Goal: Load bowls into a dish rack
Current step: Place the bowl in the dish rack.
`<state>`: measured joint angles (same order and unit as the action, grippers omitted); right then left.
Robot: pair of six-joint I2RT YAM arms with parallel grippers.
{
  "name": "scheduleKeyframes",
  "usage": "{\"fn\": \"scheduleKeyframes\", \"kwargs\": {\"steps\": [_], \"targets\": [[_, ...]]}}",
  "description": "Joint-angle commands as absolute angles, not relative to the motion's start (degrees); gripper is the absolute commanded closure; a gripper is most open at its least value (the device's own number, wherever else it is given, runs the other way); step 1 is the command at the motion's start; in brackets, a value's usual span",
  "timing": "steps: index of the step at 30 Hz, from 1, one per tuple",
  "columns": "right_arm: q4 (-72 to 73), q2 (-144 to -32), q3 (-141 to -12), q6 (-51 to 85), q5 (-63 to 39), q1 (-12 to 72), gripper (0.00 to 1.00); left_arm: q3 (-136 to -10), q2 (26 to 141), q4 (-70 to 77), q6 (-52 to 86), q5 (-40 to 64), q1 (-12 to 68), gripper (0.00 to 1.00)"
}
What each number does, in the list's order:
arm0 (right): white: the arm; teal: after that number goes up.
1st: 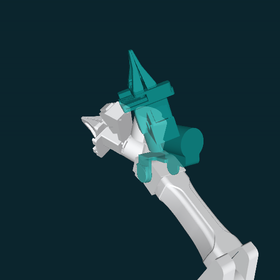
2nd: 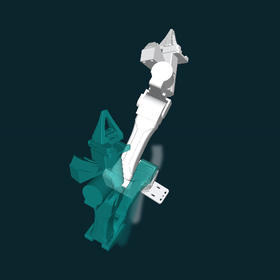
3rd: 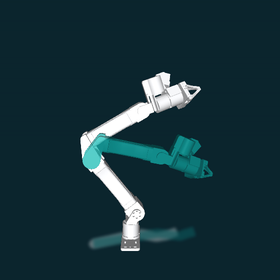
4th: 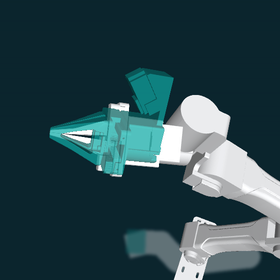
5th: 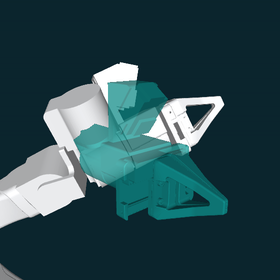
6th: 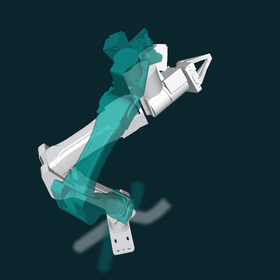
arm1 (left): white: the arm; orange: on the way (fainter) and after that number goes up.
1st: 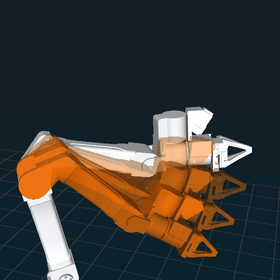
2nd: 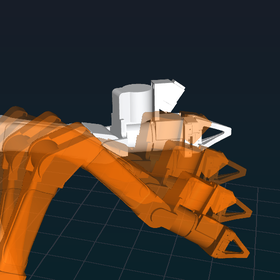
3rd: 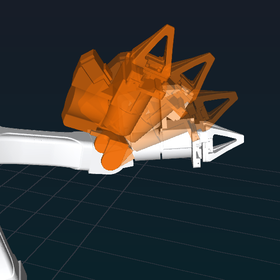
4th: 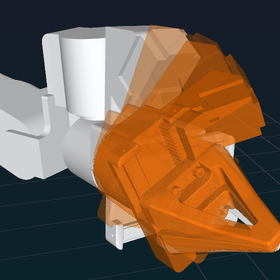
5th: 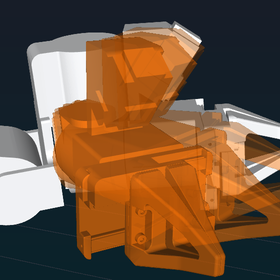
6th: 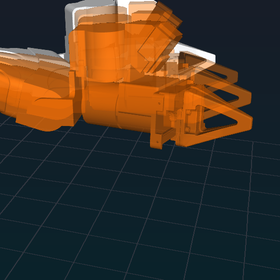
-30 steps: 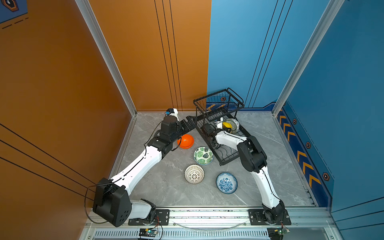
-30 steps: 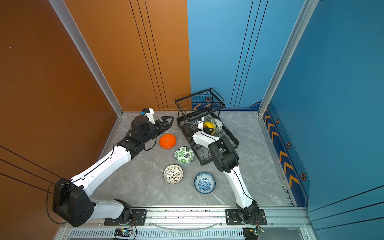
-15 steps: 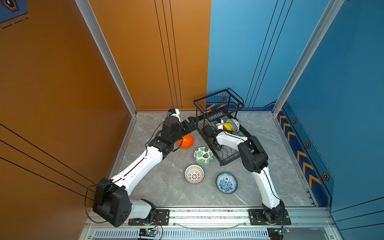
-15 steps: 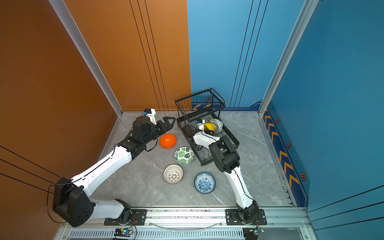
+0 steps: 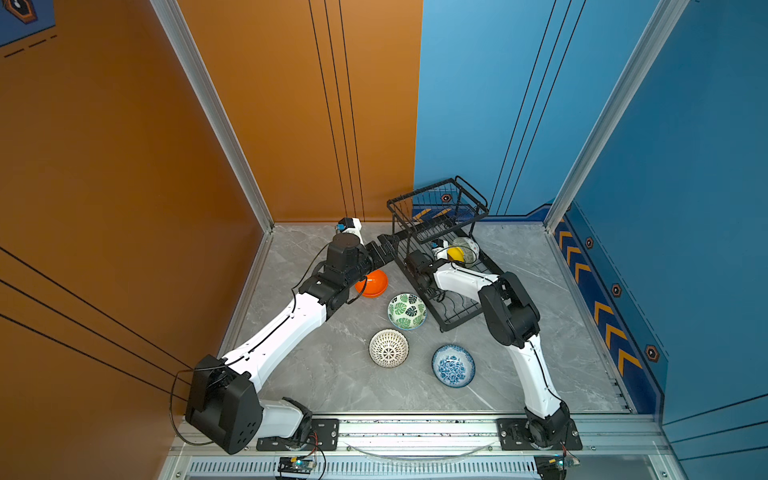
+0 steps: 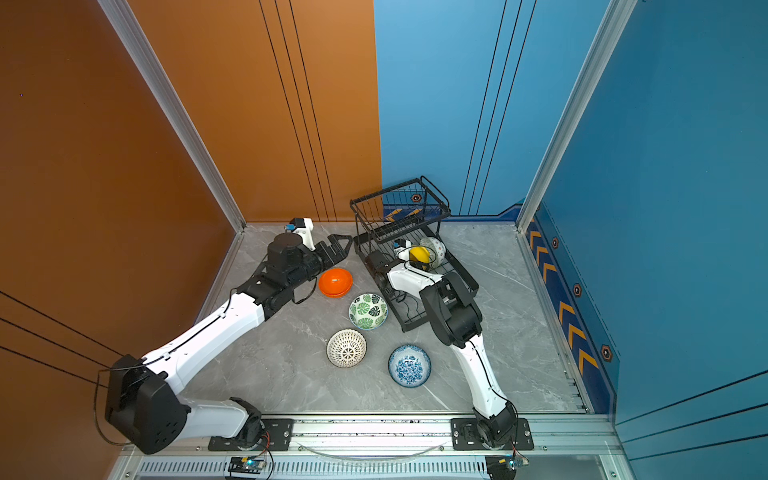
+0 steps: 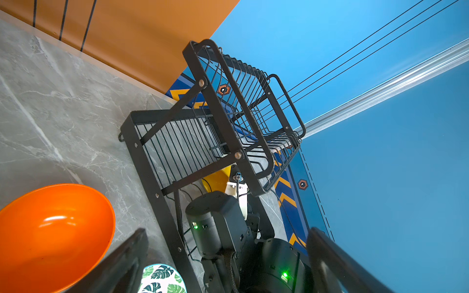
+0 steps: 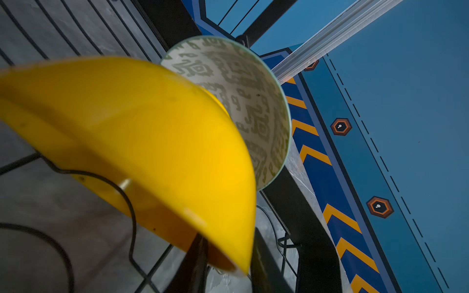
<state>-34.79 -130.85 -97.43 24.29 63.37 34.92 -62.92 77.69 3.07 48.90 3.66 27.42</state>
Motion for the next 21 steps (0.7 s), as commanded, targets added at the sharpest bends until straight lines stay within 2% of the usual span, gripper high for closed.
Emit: {"fn": "scheduleKeyframes", "kwargs": {"steps": [1,6,9,21], "targets": [[-38.6,-128.4,-96.4,25.2,63.2,35.0,0.68,-63.6,76.6,2.6,47.5,2.3,28.1,0.02],[-38.6,-127.4,-95.8,25.7,62.5,35.0,0.67,-63.8,76.3,2.1,47.2,1.9,28.4,0.02],[-38.6,-126.9,-95.6,25.8,62.1,35.0,0.62,-63.9,76.3,2.0,47.1,1.8,28.6,0.02],[-38.6,-124.5,-94.3,27.2,59.0,34.5,0.55,-64.0,76.2,1.5,46.8,1.2,28.9,0.02]]}}
